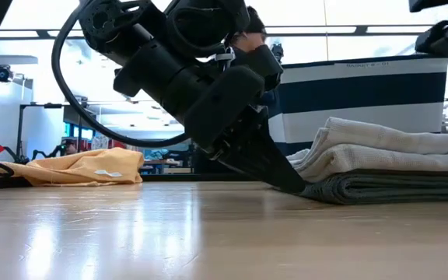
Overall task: Fold kitchen towel into neat rectangle
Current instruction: Stack the white patterned towel on top of the gray towel
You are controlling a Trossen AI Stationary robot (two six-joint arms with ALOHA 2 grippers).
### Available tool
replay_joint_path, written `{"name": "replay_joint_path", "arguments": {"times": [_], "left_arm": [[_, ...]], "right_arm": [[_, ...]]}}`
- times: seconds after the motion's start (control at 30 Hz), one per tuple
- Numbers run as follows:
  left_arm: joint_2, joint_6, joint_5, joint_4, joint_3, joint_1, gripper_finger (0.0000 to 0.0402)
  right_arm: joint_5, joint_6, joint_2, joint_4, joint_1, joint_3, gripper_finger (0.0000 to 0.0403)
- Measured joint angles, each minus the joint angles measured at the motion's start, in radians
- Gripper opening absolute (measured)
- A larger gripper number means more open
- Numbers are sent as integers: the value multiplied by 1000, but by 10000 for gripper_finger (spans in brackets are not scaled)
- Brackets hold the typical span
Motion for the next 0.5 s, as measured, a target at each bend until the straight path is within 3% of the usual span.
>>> {"name": "replay_joint_path", "arguments": {"times": [0.1, 0.27, 0.5], "left_arm": [[-1, 0, 0, 3, 0, 0, 152], [-1, 0, 1, 3, 0, -1, 152], [-1, 0, 1, 6, 0, -2, 152]], "right_arm": [[51, -48, 71, 1, 24, -1, 216], [37, -110, 176, 5, 28, -1, 209], [37, -116, 200, 6, 22, -19, 180]]}}
